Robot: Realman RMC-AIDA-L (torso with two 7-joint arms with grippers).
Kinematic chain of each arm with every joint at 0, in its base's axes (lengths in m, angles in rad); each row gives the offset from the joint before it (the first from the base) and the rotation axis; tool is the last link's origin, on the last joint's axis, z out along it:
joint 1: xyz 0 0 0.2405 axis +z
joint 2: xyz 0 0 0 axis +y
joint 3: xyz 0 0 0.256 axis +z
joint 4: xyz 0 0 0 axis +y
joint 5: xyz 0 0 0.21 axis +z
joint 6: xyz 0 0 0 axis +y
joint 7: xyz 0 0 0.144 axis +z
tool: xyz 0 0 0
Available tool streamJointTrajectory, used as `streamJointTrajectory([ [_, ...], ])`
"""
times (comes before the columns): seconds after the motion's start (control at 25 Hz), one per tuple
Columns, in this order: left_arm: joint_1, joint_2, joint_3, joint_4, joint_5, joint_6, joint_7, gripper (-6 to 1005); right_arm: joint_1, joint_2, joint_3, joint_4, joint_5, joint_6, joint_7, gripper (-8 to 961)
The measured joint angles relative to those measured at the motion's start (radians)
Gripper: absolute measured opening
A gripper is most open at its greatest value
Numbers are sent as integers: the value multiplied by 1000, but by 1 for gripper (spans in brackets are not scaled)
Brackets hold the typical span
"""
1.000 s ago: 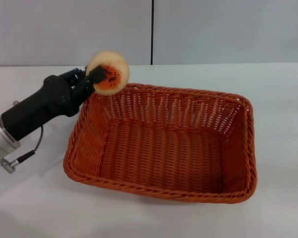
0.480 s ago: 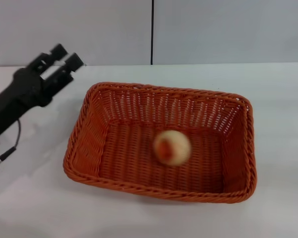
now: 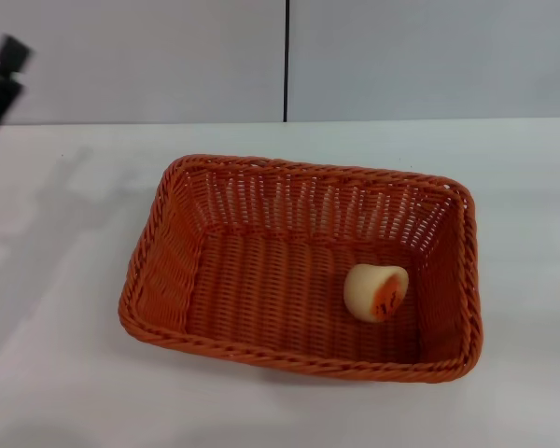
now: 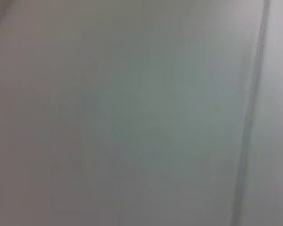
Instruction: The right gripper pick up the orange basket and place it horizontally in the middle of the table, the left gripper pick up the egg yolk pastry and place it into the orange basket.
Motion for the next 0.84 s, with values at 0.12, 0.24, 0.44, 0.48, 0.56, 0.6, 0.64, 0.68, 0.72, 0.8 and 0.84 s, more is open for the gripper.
streamJointTrajectory([
  [0.12,29,-1,-49,-62,-78,4,59,859,-8,1,5,0,4,-1,0,433],
  [0.24,48,-2,-103,-103,-100,14,104,859,-14,1,5,0,5,-1,0,433],
  [0.44,90,-2,-212,-134,-106,58,147,859,-16,1,6,0,5,-1,0,433],
  [0.48,91,-3,-215,-134,-106,60,147,859,-16,1,6,0,5,1,0,433],
  [0.56,103,-2,-242,-134,-107,75,147,859,-16,1,6,0,5,3,0,433],
  [0.6,104,-2,-244,-134,-107,76,147,859,-15,1,7,0,5,4,0,433],
  [0.64,107,-2,-247,-134,-107,78,147,859,-14,1,7,0,5,5,0,433],
  [0.68,109,-1,-250,-134,-107,79,147,859,-12,1,7,0,5,6,0,433],
  [0.72,110,-1,-250,-135,-107,80,147,859,-11,1,7,0,5,6,0,433],
  [0.8,111,-2,-251,-135,-107,80,147,859,-9,1,7,0,5,7,0,433],
  [0.84,112,-2,-251,-135,-107,80,148,859,-8,1,7,0,5,7,0,433],
])
